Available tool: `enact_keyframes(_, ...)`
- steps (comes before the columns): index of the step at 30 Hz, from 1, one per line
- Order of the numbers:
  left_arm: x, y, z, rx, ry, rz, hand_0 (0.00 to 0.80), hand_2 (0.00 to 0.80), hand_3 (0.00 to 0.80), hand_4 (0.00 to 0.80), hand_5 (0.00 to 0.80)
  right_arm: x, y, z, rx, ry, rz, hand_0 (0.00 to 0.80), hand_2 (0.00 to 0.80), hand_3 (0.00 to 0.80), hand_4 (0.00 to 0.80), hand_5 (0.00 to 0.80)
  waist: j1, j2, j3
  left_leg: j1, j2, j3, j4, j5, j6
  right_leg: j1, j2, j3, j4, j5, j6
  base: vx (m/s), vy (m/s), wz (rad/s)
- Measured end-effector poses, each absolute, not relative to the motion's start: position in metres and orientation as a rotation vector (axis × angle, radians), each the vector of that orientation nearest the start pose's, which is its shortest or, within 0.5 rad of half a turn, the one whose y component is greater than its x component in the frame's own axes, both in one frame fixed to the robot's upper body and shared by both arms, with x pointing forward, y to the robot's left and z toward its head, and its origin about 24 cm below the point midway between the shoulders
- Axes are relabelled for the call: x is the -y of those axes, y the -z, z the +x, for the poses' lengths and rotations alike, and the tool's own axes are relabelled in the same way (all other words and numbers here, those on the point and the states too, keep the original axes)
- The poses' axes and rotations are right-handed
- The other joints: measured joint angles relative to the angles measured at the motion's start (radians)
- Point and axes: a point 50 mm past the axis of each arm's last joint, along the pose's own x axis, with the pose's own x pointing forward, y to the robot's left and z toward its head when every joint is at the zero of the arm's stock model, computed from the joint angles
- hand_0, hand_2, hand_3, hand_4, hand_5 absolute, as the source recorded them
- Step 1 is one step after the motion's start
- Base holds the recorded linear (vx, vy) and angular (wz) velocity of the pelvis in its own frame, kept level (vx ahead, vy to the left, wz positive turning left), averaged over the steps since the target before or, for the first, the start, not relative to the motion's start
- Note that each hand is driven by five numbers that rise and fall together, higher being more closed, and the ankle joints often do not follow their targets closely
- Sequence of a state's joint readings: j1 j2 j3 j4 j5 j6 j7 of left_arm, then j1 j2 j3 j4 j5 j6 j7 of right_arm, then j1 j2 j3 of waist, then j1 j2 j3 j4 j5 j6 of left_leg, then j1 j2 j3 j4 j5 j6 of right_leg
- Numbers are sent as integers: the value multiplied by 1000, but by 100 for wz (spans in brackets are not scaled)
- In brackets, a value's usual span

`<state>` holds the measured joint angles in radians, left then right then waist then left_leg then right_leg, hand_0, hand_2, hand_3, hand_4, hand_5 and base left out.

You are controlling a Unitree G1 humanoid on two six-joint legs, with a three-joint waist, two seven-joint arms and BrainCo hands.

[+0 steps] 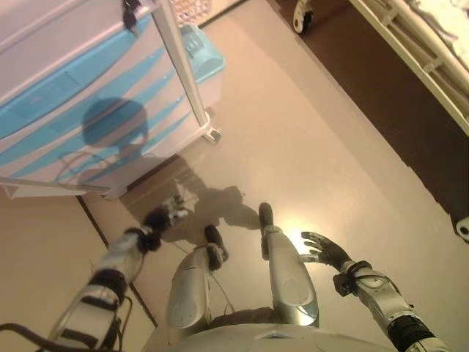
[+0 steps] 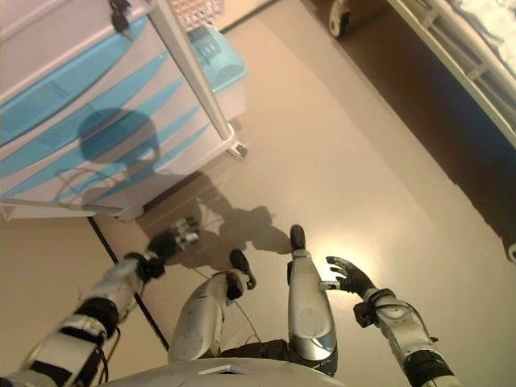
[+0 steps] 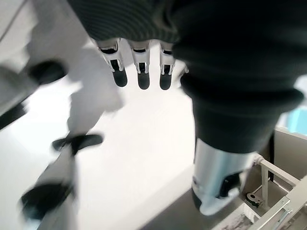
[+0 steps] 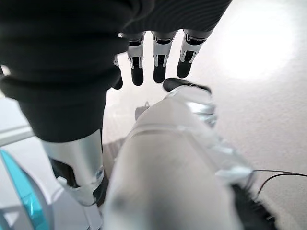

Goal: Open the drawer and pick up the medicine

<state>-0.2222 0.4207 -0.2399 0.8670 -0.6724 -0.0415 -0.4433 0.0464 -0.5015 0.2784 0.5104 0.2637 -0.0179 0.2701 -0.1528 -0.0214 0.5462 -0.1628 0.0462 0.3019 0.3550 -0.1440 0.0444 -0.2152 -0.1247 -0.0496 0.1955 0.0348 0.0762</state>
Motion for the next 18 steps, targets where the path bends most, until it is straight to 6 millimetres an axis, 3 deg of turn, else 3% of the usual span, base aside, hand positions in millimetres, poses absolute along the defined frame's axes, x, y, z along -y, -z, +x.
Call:
enact_keyframes(6,-217,87,212,-646,261,-385,0,0,0,0,0,214,76,195,-674,-328,-108,0,0,0,0,0,42,1,-20,121,-15,-39,-151,76,-22,118,14,-50,-90,17,-22,11,-178,17)
enact_keyframes(11,-201,109,178,-751,258,-533,0,0,0,0,0,203,99,176,-793,-310,43,0,0,0,0,0,78,8,-164,188,-10,-67,-246,110,-45,189,34,-96,-157,20,-33,17,-180,16)
enact_keyframes(18,-183,126,145,-840,243,-696,0,0,0,0,0,190,123,154,-904,-256,209,0,0,0,0,0,115,28,-314,247,-18,-116,-348,157,-51,248,35,-152,-203,13,-31,-5,-111,21)
